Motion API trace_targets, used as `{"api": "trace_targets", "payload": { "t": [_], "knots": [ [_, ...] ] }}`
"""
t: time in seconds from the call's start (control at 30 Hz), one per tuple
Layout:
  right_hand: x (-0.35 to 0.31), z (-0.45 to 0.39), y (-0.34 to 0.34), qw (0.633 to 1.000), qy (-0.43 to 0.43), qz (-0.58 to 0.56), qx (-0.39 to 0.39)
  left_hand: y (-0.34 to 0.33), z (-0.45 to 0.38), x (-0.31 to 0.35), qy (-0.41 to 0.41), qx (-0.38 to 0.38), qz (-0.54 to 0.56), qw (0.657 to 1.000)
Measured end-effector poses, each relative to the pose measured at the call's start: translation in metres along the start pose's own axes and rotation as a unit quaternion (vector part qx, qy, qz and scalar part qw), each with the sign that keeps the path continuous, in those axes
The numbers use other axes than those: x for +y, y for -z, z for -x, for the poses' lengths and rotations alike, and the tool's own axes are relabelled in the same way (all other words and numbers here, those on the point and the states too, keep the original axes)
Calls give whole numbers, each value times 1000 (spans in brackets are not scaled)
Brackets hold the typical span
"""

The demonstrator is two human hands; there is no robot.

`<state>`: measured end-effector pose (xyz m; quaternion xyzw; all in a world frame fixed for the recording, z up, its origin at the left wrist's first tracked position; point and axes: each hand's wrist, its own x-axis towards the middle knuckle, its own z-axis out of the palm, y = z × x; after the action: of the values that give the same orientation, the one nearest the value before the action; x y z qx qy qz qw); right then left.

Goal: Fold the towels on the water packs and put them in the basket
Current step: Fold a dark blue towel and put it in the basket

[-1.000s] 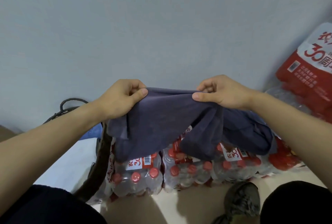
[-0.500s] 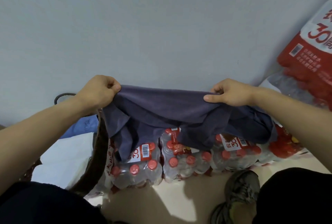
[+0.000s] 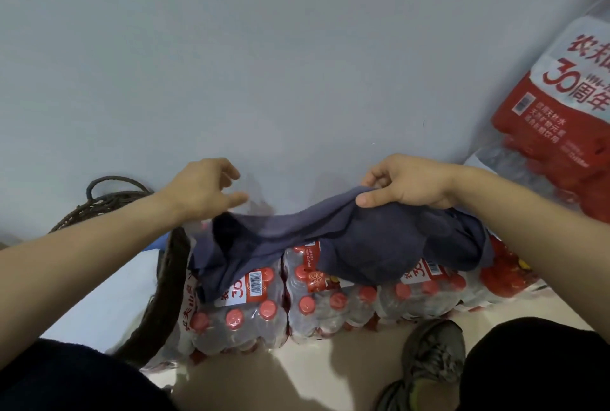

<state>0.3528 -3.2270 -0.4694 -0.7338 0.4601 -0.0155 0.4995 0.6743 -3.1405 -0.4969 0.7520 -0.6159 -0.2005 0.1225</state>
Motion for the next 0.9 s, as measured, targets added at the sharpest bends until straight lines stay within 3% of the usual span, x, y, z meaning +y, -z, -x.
{"api": "trace_targets", "payload": {
  "t": [0.13, 0.23, 0.37, 0.53, 0.67, 0.77, 0.9],
  "knots": [
    [-25, -1, -14, 994, 60, -93, -13, -17, 21, 48, -149, -81, 144, 975],
    [-39, -2, -26, 990, 114, -80, -13, -23, 27, 71, -193, -78, 205, 956],
    [-44, 2, -30, 987, 146, -68, -23, -20, 28, 77, -233, -67, 172, 955],
    [-30, 5, -18, 997, 76, -15, -20, -15, 24, 67, -229, -44, 166, 958],
    [-17, 2, -9, 998, -6, 69, 6, -18, 23, 64, -194, -95, 190, 958],
    [-22, -1, -22, 995, -50, -79, 34, -23, 28, 69, -185, -131, 227, 947],
    [-41, -4, -46, 969, -20, -242, 53, -24, 33, 81, -181, -198, 284, 920]
  ]
}}
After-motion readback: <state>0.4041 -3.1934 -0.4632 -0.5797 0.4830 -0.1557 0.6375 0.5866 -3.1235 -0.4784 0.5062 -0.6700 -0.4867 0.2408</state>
